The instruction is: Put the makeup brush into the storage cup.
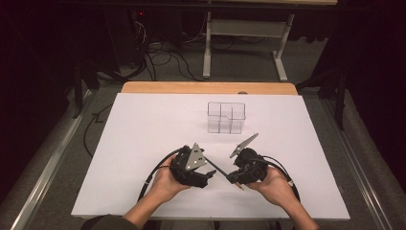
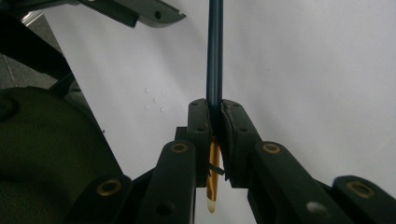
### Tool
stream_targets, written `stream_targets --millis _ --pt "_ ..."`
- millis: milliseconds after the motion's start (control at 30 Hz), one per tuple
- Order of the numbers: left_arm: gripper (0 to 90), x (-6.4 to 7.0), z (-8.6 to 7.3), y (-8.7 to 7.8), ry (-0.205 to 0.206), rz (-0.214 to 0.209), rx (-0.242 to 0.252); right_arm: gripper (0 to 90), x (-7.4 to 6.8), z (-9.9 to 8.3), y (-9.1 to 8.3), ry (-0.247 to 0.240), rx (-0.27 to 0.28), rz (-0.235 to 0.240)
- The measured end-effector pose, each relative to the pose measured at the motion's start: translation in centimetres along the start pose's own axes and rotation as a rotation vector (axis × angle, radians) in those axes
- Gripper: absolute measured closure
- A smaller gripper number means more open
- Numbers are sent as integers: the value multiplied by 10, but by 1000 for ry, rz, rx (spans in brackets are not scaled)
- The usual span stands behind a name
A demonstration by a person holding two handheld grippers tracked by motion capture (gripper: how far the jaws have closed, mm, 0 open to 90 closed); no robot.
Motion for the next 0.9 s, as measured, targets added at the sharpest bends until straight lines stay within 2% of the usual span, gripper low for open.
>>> stream_targets --millis 233,333,900 --pt "248 1 -2 2 19 -1 -13 853 -1 4 1 5 -29 4" --pt "248 1 -2 1 20 2 -14 853 -1 4 3 -7 -36 7" --pt "252 1 -3 2 30 3 -21 853 -5 10 5 -12 -43 35"
Point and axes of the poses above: each handheld gripper's, and its own axes: y roughly forward along the jaws, z roughly out of its top, x roughly to its right, the point moved 5 cm from there along y, roughly forward along the jaws, and after that the axes turned 10 degrees about z, right-handed, at the moved point
